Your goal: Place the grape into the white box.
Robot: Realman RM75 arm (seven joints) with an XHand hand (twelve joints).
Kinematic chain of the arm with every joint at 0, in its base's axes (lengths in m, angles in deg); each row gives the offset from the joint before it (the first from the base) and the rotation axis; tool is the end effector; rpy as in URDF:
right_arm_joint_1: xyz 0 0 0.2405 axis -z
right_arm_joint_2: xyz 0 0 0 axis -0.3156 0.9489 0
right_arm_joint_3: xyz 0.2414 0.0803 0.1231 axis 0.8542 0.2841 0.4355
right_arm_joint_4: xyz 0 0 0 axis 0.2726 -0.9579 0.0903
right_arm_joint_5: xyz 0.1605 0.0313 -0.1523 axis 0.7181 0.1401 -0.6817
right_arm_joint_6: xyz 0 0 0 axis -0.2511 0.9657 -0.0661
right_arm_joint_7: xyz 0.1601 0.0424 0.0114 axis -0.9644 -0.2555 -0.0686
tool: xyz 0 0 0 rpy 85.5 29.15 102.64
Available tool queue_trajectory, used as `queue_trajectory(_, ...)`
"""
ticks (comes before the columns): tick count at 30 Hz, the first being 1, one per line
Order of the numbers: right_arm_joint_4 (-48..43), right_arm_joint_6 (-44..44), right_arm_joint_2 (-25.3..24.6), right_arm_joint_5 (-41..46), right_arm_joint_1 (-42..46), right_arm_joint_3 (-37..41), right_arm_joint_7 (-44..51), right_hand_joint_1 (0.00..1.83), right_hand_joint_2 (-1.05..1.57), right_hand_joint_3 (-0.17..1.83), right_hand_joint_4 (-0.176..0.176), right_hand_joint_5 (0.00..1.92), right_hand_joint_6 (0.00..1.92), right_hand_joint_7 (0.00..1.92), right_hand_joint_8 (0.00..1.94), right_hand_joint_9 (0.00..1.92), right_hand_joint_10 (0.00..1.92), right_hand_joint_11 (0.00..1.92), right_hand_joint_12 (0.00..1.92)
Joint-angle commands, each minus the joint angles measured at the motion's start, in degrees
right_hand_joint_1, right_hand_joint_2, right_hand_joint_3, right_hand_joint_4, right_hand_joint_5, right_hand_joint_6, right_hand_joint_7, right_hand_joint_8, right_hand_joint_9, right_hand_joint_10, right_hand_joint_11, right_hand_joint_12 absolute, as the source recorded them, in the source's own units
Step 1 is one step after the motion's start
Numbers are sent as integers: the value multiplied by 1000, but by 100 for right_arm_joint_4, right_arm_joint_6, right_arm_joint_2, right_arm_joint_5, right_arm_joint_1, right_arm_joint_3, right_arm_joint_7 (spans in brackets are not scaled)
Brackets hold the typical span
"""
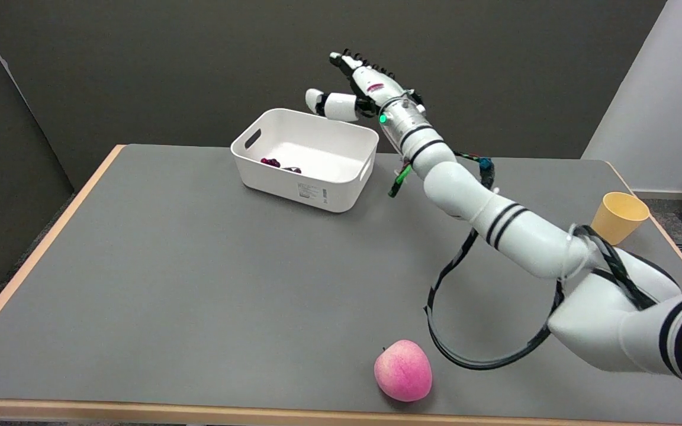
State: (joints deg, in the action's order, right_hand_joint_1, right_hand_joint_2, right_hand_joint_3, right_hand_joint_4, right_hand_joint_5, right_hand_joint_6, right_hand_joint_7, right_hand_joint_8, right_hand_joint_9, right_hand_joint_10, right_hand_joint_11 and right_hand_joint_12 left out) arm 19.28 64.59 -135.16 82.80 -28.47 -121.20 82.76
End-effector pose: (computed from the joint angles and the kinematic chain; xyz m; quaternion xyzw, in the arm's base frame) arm -0.1764 -0.5766 0.2818 0.6968 -0.1284 0.2218 0.6699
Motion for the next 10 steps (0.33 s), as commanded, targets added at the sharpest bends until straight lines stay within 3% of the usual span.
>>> queue_trajectory(1,-3336,1804,1528,375,2562,1644,-103,235,590,938,32,82,212,106,146,121,676,249,1378)
queue_trajectory(5,-3940,2601,1995,347,3777,2375,-734,238,604,949,35,86,236,109,188,145,688,262,1396)
queue_trajectory(10,-3911,3272,2282,0,4620,2559,-1890,265,672,841,32,63,310,92,256,155,706,254,1434)
